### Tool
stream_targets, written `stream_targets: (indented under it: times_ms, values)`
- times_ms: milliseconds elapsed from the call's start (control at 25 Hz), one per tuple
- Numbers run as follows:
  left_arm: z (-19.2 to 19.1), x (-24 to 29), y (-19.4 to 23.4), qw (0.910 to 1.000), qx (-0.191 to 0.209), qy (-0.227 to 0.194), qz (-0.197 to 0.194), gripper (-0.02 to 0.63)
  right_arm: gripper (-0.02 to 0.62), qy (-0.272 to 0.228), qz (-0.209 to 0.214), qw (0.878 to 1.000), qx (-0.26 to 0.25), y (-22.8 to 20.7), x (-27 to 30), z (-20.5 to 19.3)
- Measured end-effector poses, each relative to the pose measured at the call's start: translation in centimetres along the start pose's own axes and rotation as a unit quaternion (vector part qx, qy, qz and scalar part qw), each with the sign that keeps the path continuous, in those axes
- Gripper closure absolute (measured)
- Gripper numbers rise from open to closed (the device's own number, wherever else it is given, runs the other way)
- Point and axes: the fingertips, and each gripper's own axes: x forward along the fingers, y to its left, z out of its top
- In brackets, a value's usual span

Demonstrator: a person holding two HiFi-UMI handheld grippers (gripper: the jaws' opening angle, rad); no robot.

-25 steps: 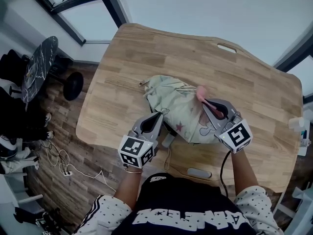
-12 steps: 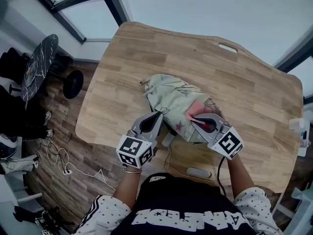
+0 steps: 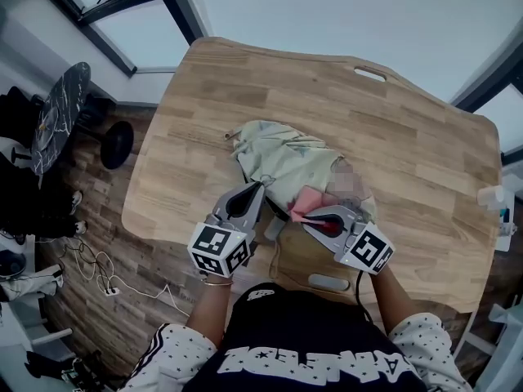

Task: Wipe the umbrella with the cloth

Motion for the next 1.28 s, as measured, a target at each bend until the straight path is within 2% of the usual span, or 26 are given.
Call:
stream_targets:
  times_ms: [520, 640, 760, 920, 1040, 1160, 1280]
  values:
    - [0.0, -0.1, -0.6, 1.0, 0.0, -0.005, -0.001, 0.6, 0.569, 0.006, 0.083, 0.996, 0.025, 4.6, 0.0, -0.8]
    - [0.1, -0.2, -0.6, 1.0, -0.001, -0.007, 0.002, 0.601, 0.569, -0.014, 0.093, 0.995, 0.009, 5.3, -0.4, 0.4]
    - [0.1, -0.2, -0.7, 1.0, -0.001, -0.008, 0.0, 0.601, 0.569, -0.037, 0.087, 0.995, -0.037, 4.9, -1.5, 2.5]
    - [-0.1, -0.3, -0.8, 1.0, -0.003, -0.008, -0.001, 0.601, 0.569, -0.07, 0.059, 0.99, -0.105, 2.6, -3.4, 6.1]
    - [-0.1, -0.3, -1.0, 1.0, -0.001, -0.009, -0.004, 0.6, 0.569, -0.071, 0.008, 0.986, -0.149, -0.5, -5.2, 8.2]
    - [-0.1, -0.3, -1.0, 0.9999, -0.002, -0.01, -0.004, 0.601, 0.569, -0.065, -0.07, 0.989, -0.114, -4.6, -6.7, 8.7]
    - [0.1, -0.4, -1.3, 0.9999, 0.0, -0.009, -0.005, 0.6, 0.569, -0.05, -0.118, 0.989, -0.076, -7.6, -7.6, 7.9]
